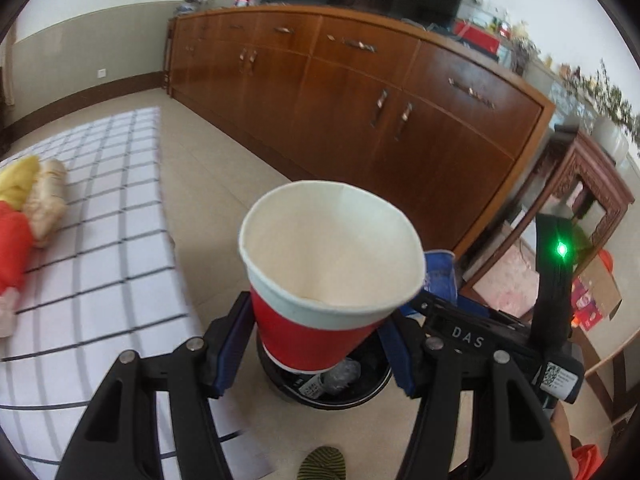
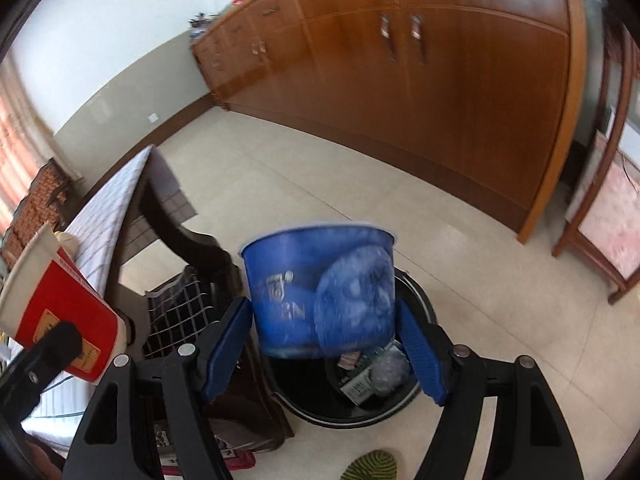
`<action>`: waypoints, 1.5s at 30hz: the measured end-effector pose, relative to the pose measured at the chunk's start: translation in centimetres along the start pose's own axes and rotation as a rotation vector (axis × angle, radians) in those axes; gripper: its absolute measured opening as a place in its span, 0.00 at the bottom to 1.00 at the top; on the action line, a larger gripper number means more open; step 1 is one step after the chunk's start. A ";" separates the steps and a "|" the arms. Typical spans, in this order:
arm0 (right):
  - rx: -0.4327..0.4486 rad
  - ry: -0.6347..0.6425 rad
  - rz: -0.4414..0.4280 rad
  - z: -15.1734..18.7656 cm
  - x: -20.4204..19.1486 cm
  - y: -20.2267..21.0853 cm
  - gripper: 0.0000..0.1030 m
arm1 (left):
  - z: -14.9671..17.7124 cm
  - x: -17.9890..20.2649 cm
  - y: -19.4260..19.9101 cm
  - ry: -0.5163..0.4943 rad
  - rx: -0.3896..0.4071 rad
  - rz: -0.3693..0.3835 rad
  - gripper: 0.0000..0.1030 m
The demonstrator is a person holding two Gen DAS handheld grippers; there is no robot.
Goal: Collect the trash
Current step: 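Carry the cup with left tool while right tool carries the bowl to the black bin, then open left tool over the bin while right tool releases the bowl inside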
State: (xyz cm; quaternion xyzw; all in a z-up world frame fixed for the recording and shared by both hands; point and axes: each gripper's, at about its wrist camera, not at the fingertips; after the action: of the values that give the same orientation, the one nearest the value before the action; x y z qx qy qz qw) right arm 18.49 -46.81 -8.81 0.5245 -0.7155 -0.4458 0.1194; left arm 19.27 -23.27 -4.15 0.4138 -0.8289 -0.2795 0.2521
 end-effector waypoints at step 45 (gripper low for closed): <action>-0.022 -0.181 0.105 -2.2 4.4 -2.3 0.75 | -1.8 3.3 -4.4 0.008 -0.058 -0.063 0.77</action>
State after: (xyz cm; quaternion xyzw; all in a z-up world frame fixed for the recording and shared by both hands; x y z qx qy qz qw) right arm 19.51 -51.83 -10.56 0.4424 -0.7451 -0.4922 0.0831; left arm 21.11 -28.65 -5.20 0.4335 -0.8060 -0.3095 0.2582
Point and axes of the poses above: each gripper's, at about its wrist camera, not at the fingertips, and y roughly against the way its jaws point, x to its right, z to its underside, and after that the axes turned 7 degrees about -y, right-handed
